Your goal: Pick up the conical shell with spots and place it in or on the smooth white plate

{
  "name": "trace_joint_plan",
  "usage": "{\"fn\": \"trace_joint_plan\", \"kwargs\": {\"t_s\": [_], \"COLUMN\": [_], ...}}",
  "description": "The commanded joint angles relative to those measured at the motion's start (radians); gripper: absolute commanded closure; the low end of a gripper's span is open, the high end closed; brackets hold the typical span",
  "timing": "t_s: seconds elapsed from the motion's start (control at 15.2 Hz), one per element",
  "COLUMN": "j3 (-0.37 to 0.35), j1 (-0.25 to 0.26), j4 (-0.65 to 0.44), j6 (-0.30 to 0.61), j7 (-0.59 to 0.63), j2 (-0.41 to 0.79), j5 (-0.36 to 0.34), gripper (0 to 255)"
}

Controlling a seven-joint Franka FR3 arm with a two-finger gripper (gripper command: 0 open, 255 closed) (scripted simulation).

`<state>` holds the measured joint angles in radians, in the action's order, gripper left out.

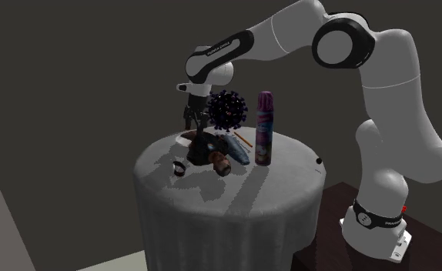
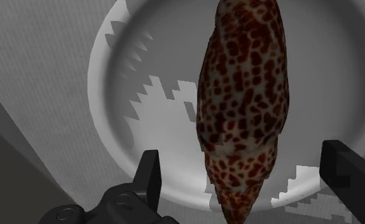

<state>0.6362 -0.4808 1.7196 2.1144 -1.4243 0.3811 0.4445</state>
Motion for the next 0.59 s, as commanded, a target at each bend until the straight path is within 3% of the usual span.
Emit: {"fn": "trace_joint_plan", "kwargs": {"t_s": [0.0, 0.26, 0.53], "j3": [0.000, 0.025, 0.025], "j1": [0.000, 0.008, 0.008], "j4": [0.000, -0.047, -0.047], "j6": [0.000, -0.094, -0.094], "j7": [0.000, 0.031, 0.031], "j2": [0.000, -0.060, -0.060], "j5": [0.000, -0.050, -0.051], "gripper": [0, 0, 0]}}
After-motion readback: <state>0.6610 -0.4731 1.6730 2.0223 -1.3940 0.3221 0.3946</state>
